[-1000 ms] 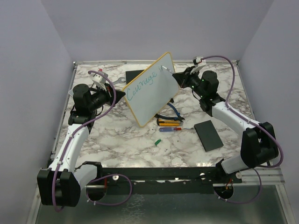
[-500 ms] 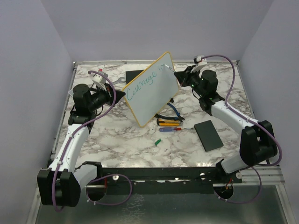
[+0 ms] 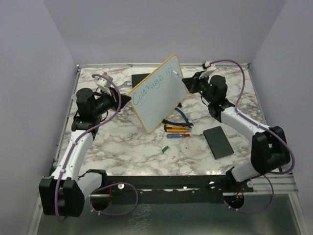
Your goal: Write a sentence on the whiteboard
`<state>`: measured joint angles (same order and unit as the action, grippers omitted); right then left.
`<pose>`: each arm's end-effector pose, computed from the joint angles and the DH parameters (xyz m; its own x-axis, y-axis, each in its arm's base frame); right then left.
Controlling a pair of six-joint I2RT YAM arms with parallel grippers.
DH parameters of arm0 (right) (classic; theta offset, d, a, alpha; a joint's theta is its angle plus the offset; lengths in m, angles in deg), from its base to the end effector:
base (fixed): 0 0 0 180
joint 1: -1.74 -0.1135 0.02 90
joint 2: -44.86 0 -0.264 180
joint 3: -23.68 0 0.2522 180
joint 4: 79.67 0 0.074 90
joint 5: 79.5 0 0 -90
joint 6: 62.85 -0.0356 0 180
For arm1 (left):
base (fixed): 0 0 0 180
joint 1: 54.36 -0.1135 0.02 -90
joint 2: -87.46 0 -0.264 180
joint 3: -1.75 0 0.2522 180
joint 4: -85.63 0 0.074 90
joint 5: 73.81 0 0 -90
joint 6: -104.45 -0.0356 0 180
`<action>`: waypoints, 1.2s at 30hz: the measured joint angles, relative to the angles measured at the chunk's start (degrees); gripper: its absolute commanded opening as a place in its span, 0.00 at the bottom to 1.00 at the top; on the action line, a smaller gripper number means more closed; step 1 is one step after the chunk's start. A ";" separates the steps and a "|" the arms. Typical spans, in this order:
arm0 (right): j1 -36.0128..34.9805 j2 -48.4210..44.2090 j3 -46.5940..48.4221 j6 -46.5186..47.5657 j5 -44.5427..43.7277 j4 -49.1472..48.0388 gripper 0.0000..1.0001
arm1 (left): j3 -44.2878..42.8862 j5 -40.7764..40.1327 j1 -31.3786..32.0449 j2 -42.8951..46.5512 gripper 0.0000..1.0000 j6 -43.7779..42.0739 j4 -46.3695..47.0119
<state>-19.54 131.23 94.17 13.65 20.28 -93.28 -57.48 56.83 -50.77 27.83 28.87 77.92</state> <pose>0.3285 0.1344 0.3036 -0.1563 0.1860 -0.9700 -0.4929 0.8364 0.2398 0.2368 -0.0381 0.3253 -0.3084 -0.1700 -0.9359 0.6342 0.6966 -0.3355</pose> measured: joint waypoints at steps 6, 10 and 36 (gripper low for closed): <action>0.00 0.00 -1.77 -0.02 -0.09 0.04 0.01 | 0.00 0.00 0.00 0.09 0.00 0.35 -0.02; 0.00 0.00 -1.81 0.00 -0.13 0.02 0.01 | 0.00 0.00 0.00 0.09 0.00 0.39 -0.02; -0.02 -5.92 -3.54 0.00 2.23 -0.04 0.01 | 0.17 -0.02 0.00 0.20 0.00 0.35 0.07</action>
<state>-19.56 125.31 90.63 13.65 22.51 -93.33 -57.31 56.81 -50.77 28.02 29.22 77.98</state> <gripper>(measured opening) 0.064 0.020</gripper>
